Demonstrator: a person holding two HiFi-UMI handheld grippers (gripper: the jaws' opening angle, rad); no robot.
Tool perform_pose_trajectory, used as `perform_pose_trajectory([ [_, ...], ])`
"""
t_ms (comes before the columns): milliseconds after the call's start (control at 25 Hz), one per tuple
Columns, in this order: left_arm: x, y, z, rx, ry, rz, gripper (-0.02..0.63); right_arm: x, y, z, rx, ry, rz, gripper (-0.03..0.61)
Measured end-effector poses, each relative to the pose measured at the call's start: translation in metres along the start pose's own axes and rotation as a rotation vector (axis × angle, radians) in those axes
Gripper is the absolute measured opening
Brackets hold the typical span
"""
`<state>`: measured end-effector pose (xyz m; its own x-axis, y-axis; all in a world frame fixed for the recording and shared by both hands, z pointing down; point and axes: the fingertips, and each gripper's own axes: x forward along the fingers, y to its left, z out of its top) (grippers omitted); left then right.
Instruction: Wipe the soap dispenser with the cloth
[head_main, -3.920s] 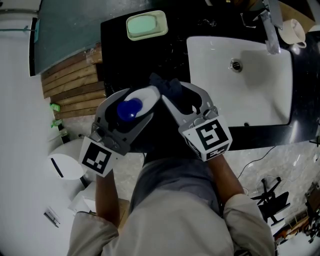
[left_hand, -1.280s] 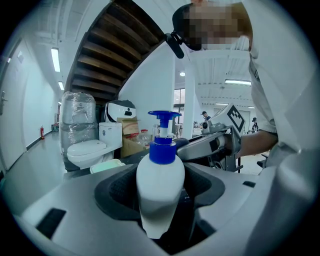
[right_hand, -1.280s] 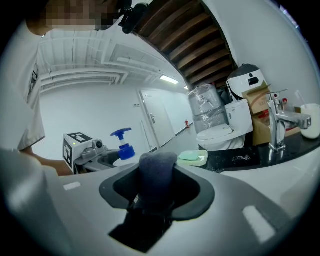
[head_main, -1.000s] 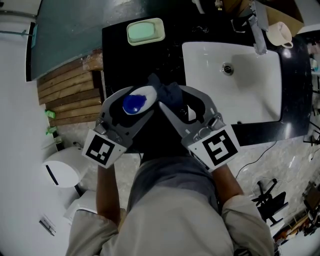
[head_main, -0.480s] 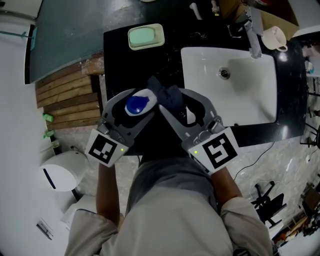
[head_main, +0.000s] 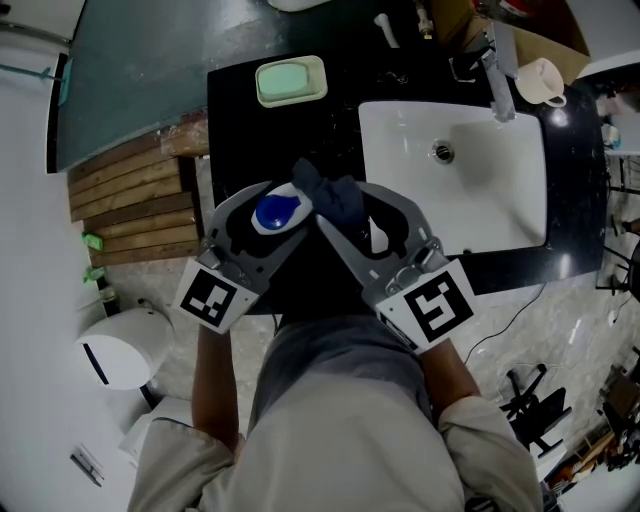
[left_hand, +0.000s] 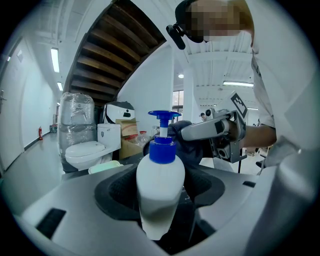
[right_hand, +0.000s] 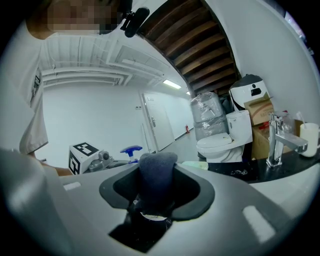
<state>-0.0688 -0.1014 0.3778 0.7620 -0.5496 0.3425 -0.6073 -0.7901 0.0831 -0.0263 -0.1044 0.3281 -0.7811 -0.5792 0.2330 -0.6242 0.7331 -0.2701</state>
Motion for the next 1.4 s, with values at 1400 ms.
perform_pose_trajectory([
  [1400, -0.015, -0.006, 0.012, 0.007, -0.09, -0.039, 0.272, -0.013, 0.002, 0.022, -0.056, -0.049, -0.071, 0.164],
])
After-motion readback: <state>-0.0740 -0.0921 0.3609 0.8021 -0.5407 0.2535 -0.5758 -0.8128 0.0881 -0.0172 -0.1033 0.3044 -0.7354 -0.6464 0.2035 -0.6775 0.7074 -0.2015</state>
